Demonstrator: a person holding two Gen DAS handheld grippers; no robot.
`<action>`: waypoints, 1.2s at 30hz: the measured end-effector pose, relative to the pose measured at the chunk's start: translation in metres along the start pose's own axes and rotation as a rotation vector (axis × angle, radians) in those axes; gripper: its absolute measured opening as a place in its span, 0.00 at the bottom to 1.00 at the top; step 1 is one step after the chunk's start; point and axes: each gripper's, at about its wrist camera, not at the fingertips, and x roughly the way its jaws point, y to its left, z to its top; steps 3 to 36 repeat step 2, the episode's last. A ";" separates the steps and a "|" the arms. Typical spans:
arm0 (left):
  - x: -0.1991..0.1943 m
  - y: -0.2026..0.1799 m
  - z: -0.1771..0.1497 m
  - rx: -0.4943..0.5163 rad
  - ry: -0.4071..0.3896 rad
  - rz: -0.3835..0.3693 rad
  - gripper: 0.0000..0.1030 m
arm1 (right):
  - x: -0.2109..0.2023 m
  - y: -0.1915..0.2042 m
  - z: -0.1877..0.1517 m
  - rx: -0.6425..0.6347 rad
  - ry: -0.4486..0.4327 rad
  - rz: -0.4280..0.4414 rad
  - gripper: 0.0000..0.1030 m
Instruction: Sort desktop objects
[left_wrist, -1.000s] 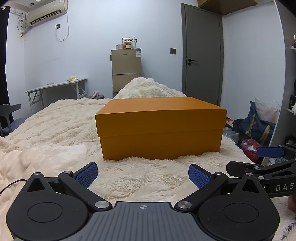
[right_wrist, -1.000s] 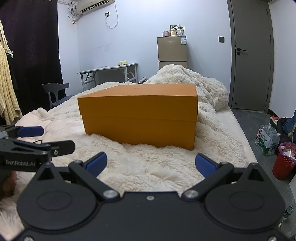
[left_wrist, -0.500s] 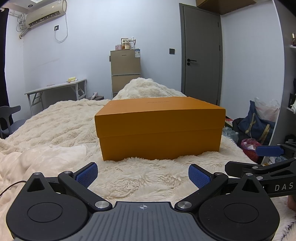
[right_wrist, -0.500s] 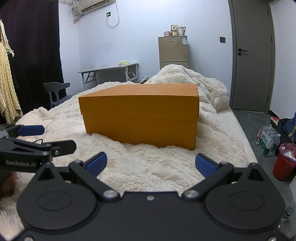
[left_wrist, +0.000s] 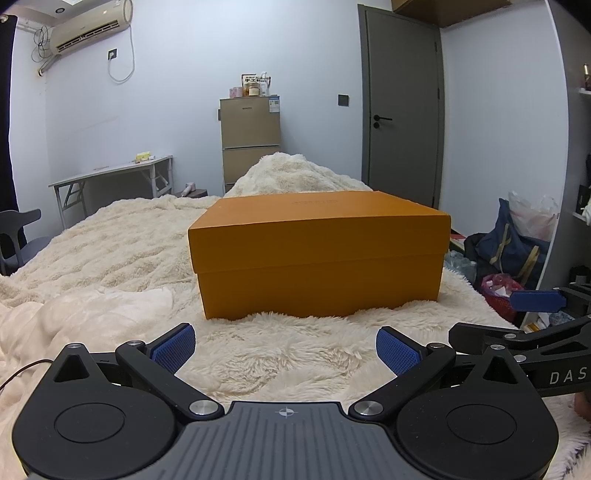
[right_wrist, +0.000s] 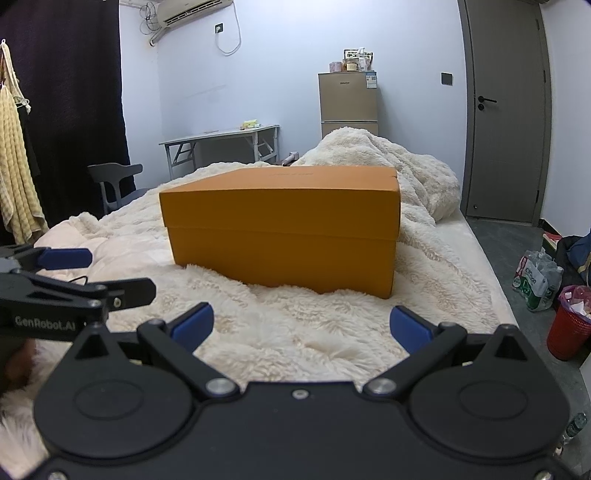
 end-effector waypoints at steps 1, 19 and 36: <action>0.000 0.000 0.000 0.000 -0.001 -0.001 1.00 | 0.000 0.000 0.000 0.000 0.000 0.000 1.00; 0.000 0.000 0.000 0.000 -0.002 -0.003 1.00 | 0.000 0.000 0.000 0.001 0.000 0.001 1.00; 0.000 0.000 0.000 0.000 -0.002 -0.003 1.00 | 0.000 0.000 0.000 0.001 0.000 0.001 1.00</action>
